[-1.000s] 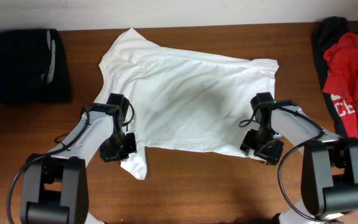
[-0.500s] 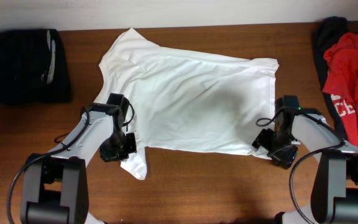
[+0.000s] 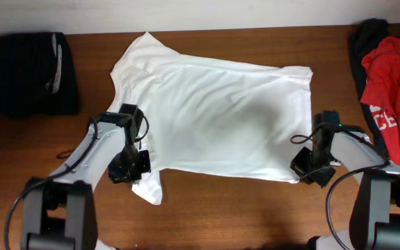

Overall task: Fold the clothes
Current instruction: 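Fold the bottom hem upward toward the collar with both grippers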

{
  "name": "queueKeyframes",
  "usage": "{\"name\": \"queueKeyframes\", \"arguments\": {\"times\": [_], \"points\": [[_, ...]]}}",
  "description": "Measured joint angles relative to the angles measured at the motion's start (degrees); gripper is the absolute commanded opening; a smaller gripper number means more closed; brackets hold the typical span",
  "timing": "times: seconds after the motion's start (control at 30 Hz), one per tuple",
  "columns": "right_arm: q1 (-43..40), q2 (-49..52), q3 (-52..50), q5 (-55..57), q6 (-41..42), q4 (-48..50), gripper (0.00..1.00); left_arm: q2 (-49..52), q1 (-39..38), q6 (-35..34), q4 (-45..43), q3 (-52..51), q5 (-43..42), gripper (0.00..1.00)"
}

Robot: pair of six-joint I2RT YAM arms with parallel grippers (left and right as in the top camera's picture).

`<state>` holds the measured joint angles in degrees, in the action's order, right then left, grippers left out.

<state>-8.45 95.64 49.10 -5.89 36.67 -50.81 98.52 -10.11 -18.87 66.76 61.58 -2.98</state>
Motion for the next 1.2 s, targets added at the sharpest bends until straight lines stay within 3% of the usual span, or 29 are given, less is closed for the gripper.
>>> {"name": "queueKeyframes", "arguments": {"times": [0.13, 0.23, 0.3, 0.53, 0.77, 1.07, 1.1, 1.13, 1.2], "points": [[-6.1, -6.47, -0.72, 0.22, -0.85, -6.58, 0.04, -16.37, -0.02, -0.66, 4.85, 0.92, -0.13, 0.02], [-6.21, -14.56, -0.74, 0.44, -2.38, -7.52, 0.04, -22.69, 0.0, -0.85, 5.22, 0.96, -0.17, 0.65], [-6.21, -15.63, -0.74, 0.66, -2.82, -7.54, 0.04, -22.56, 0.0, -0.96, 4.79, 0.96, -1.16, 0.99], [-6.21, -15.63, -0.74, 2.4, -3.3, -7.52, 0.04, -17.79, 0.9, -1.97, 3.87, 0.96, -0.96, 0.99], [-6.21, -15.61, -0.74, 2.86, -3.69, -7.48, 0.04, -1.07, 10.58, -1.99, 0.72, 0.94, -2.16, 0.99], [-6.21, -15.61, -0.74, 2.97, -3.74, -7.3, 0.04, 0.72, 11.06, -2.21, -9.84, -8.9, -6.6, 0.95], [-6.21, -15.61, -0.74, 3.02, -3.74, -7.32, 0.04, 0.74, 11.06, -2.47, -10.91, -9.75, -6.67, 0.89], [-6.21, -15.61, -0.74, 3.02, -3.72, -7.3, 0.04, 0.74, 11.06, -2.89, -11.17, -9.81, -6.67, 0.69], [-6.21, -15.61, -0.74, 3.02, -3.78, -7.3, 0.04, 0.68, 11.23, -3.67, -11.82, -9.97, -6.4, 0.4]]}}
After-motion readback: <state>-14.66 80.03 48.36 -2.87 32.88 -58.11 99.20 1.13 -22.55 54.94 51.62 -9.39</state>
